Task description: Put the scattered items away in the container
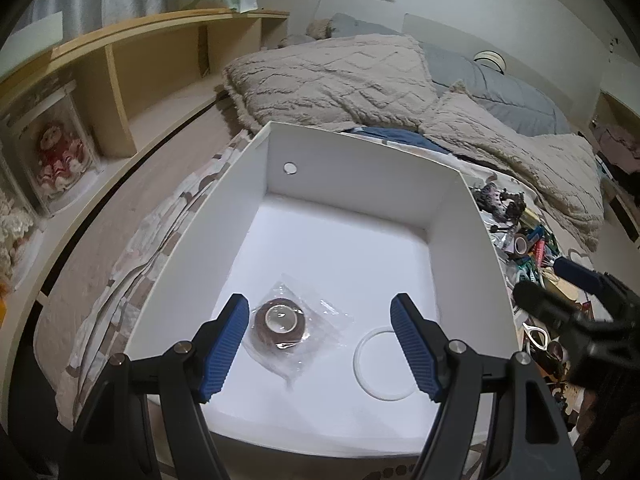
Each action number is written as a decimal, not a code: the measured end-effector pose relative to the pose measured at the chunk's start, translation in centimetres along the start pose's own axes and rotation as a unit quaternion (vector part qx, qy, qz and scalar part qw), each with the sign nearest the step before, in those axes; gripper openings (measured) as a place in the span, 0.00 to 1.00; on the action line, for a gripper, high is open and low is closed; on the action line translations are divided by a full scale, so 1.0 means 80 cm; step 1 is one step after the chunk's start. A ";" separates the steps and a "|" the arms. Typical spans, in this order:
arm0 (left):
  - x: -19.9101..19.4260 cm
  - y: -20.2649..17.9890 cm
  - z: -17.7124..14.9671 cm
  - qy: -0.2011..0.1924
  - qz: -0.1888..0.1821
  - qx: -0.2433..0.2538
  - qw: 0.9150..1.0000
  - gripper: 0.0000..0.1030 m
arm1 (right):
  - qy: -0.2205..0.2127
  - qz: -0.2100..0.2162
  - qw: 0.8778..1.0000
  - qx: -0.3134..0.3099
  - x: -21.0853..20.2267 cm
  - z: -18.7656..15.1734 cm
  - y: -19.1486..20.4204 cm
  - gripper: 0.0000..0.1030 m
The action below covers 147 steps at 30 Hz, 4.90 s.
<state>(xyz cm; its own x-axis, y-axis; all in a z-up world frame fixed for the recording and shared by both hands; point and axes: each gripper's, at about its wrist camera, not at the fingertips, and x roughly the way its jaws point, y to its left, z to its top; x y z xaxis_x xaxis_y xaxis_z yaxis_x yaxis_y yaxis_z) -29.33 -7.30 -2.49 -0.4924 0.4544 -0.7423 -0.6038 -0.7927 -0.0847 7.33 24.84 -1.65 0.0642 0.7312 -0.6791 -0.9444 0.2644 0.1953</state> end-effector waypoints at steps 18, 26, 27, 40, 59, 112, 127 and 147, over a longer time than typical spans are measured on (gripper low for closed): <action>-0.019 -0.043 -0.003 -0.033 -0.042 0.047 0.997 0.98 | -0.021 -0.076 0.995 0.065 -0.064 -0.014 -0.104 0.95; -0.027 -0.055 -0.003 -0.042 -0.059 0.050 0.996 1.00 | -0.027 -0.104 0.992 0.074 -0.094 -0.026 -0.133 0.95; -0.028 -0.057 -0.003 -0.042 -0.061 0.052 0.996 1.00 | -0.029 -0.106 0.991 0.075 -0.098 -0.027 -0.136 0.95; -0.036 -0.085 -0.007 -0.043 -0.081 0.075 0.993 1.00 | -0.031 -0.129 0.988 0.081 -0.136 -0.047 -0.171 0.95; -0.038 -0.165 -0.034 -0.032 -0.112 0.157 0.981 1.00 | -0.005 -0.185 0.977 0.106 -0.166 -0.097 -0.249 1.00; 0.013 -0.331 -0.143 0.144 -0.232 0.292 0.917 1.00 | 0.194 -0.238 0.945 0.107 -0.084 -0.191 -0.331 1.00; 0.036 -0.337 -0.150 0.175 -0.206 0.291 0.918 1.00 | 0.188 -0.212 0.954 0.102 -0.089 -0.185 -0.328 0.26; 0.064 -0.332 -0.155 0.207 -0.200 0.279 0.916 1.00 | 0.134 -0.188 0.965 0.122 -0.123 -0.165 -0.322 0.14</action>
<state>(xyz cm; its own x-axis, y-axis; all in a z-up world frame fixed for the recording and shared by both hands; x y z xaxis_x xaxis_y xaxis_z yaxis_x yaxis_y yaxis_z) -8.06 11.04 -12.31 0.0475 0.3786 -0.9244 -0.9675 -0.2125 -0.1368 26.81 2.54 -9.31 0.2719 0.3743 -0.8865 -0.7646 0.6434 0.0372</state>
